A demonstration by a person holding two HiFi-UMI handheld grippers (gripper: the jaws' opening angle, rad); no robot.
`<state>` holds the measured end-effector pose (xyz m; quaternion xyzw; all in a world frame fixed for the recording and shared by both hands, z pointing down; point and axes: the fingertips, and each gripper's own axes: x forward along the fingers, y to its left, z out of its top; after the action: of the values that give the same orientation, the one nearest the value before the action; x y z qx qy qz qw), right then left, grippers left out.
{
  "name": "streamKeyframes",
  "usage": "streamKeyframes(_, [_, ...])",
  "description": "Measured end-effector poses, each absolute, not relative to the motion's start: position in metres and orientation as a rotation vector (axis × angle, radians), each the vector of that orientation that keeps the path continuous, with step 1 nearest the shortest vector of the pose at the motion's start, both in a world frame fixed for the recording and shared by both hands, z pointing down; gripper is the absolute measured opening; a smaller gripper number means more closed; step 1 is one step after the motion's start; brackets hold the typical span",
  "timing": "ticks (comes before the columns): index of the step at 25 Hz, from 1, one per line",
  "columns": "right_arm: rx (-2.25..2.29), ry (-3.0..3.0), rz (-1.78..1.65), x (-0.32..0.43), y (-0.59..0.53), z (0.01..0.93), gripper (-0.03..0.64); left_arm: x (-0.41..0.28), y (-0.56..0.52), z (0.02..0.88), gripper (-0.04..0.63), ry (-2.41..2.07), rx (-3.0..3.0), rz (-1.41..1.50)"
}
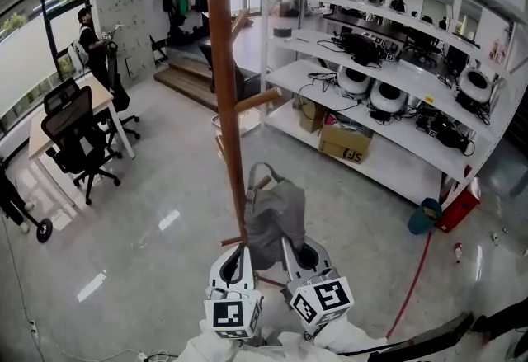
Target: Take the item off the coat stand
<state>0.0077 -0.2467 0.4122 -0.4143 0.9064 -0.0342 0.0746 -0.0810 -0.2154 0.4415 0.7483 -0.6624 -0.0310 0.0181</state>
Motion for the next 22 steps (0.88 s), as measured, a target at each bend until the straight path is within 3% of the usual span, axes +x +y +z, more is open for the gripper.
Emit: streamKeyframes(22, [-1.344,2.680,-0.114,0.005,-0.189,0.413,0.018,-0.086,-0.161,0.431,0.002,-1.995,2.397,-0.112])
